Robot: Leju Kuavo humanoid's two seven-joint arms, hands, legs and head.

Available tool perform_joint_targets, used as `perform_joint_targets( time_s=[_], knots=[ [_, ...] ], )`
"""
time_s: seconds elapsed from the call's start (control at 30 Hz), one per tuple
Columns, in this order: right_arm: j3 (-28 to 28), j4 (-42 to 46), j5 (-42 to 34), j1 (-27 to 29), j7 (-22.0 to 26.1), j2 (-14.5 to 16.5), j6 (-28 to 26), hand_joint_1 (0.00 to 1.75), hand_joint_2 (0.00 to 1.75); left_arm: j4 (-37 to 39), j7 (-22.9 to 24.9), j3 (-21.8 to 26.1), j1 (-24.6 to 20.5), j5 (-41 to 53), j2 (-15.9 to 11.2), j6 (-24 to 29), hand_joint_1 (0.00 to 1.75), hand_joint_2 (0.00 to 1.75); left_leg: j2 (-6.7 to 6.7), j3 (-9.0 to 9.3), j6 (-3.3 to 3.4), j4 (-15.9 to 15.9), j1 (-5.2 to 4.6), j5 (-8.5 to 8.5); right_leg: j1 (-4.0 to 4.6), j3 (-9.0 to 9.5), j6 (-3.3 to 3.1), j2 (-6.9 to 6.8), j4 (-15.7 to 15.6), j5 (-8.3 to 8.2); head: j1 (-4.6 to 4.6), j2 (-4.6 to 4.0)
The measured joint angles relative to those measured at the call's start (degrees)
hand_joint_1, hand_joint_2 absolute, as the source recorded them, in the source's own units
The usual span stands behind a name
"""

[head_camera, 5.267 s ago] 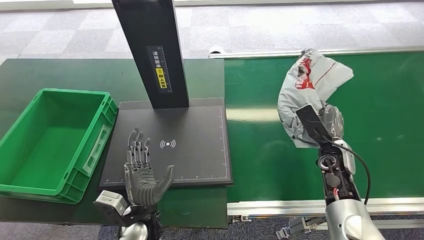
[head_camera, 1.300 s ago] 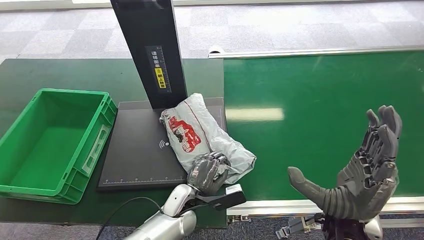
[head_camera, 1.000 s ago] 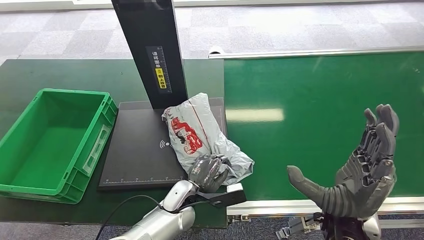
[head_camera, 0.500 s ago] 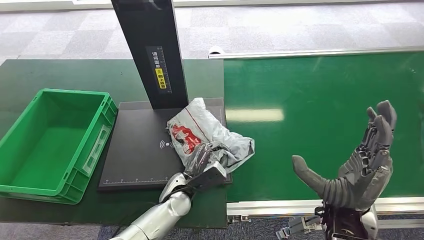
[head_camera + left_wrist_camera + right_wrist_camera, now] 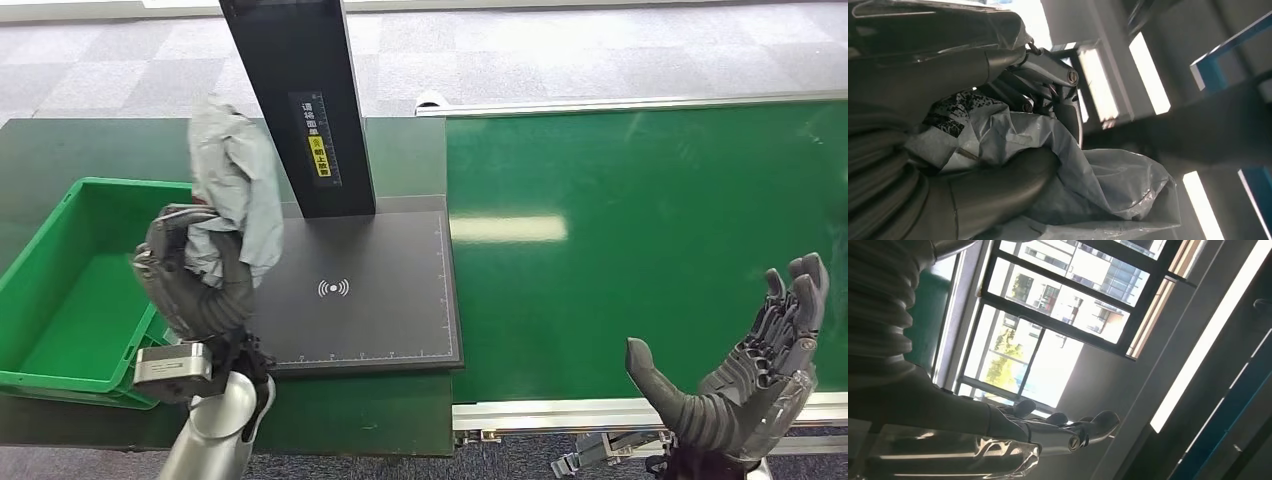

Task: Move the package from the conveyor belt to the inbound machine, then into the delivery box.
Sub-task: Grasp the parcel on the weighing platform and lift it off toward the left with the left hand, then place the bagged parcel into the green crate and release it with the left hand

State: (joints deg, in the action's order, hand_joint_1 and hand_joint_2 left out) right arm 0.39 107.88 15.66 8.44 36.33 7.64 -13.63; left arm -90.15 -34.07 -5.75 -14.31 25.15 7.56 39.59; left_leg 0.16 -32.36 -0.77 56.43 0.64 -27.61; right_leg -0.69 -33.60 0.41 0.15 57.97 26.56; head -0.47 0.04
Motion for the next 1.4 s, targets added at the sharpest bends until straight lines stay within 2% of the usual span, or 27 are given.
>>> perform_joint_targets(
  time_s=[0.1, 0.2, 0.27, 0.47, 0.67, 0.7, 0.8, 0.83, 1.1, 1.23, 1.4],
  knots=[
    [-0.92, -0.21, -0.65, 0.67, -0.76, 0.82, 1.12, 0.0, 1.75, -1.26, -0.09, 9.35, -1.59, 6.69, -0.68, 0.2, 1.75, 1.75, -0.01, 0.03, 0.01, 0.0, 0.0, 0.02, 0.0, 0.02, -0.01, -0.01, 0.0, -0.01, 0.01, 0.0],
    [-1.09, -0.53, -0.57, 1.11, -1.48, 1.52, 1.42, 0.0, 1.75, 1.55, 4.07, 17.6, -5.19, 12.43, -2.52, 0.2, 1.75, 1.75, 0.0, 0.1, -0.02, 0.0, 0.0, 0.06, 0.0, 0.04, -0.03, -0.01, 0.0, -0.02, 0.01, 0.01],
    [-1.15, -0.6, -0.5, 1.34, -1.85, 1.8, 1.44, 0.0, 1.75, 4.8, 6.78, 21.11, -7.32, 14.23, -4.16, 0.2, 1.75, 1.75, 0.0, 0.12, -0.03, 0.0, 0.0, 0.08, 0.01, 0.05, -0.05, 0.0, 0.01, -0.04, 0.01, 0.01],
    [-1.27, -1.08, -0.68, 1.66, -2.68, 2.0, 1.91, 0.0, 1.75, 17.27, 13.26, 25.16, -13.89, 25.41, -8.11, 0.19, 1.75, 1.75, -0.04, 0.06, -0.04, 0.0, 0.0, 0.09, 0.01, 0.04, -0.05, -0.03, 0.02, -0.05, 0.02, 0.01],
    [-1.18, -1.62, -0.73, 1.74, -2.74, 1.98, 1.98, 0.0, 1.75, 27.18, 16.31, 25.91, -18.18, 29.83, -10.29, 0.19, 1.72, 1.75, -0.05, 0.02, -0.04, 0.01, 0.0, 0.09, 0.01, -0.03, -0.05, -0.02, 0.02, -0.05, 0.02, 0.01],
    [-1.08, -1.71, -0.75, 1.74, -2.79, 1.96, 1.98, 0.0, 1.75, 29.2, 17.43, 25.92, -19.06, 31.27, -10.67, 0.19, 1.55, 1.75, -0.05, 0.02, -0.04, 0.01, 0.0, 0.09, 0.01, -0.04, -0.05, -0.02, 0.02, -0.05, 0.02, 0.01],
    [-0.81, -1.99, -1.01, 1.73, -3.32, 1.86, 1.89, 0.0, 1.75, 36.06, 20.48, 25.8, -22.15, 35.5, -11.74, 0.19, 0.26, 1.75, -0.05, 0.01, -0.05, 0.01, 0.0, 0.09, 0.01, -0.06, -0.06, -0.02, 0.02, -0.05, 0.02, 0.01],
    [-0.76, -2.06, -1.19, 1.73, -3.54, 1.77, 1.79, 0.0, 1.75, 38.43, 21.12, 25.68, -23.28, 36.22, -12.04, 0.19, 0.0, 1.75, -0.05, 0.01, -0.05, 0.01, 0.0, 0.09, 0.01, -0.06, -0.06, -0.02, 0.02, -0.05, 0.02, 0.01],
    [-0.51, -2.46, -2.42, 1.82, -4.42, 0.56, 1.12, 0.0, 1.75, 52.87, 25.36, 23.35, -29.78, 37.79, -14.43, 0.19, 0.0, 1.75, -0.04, -0.01, -0.05, 0.01, 0.0, 0.09, 0.01, -0.06, -0.05, -0.01, 0.04, -0.06, 0.02, 0.01],
    [-0.35, -2.8, -2.52, 1.83, -4.58, 0.24, 0.72, 0.0, 1.75, 57.11, 28.71, 23.21, -31.64, 37.68, -15.56, 0.19, 0.0, 1.75, -0.03, -0.03, -0.05, 0.01, 0.0, 0.09, 0.01, -0.09, -0.06, -0.01, 0.04, -0.05, 0.01, 0.01],
    [-0.29, -3.22, -2.52, 1.83, -4.95, -0.04, 0.11, 0.0, 1.75, 59.87, 29.43, 23.79, -32.67, 37.06, -16.73, 0.19, 0.0, 1.75, -0.03, -0.03, -0.05, 0.01, 0.01, 0.09, 0.02, -0.09, -0.06, -0.01, 0.04, -0.05, 0.02, 0.01]
  ],
)
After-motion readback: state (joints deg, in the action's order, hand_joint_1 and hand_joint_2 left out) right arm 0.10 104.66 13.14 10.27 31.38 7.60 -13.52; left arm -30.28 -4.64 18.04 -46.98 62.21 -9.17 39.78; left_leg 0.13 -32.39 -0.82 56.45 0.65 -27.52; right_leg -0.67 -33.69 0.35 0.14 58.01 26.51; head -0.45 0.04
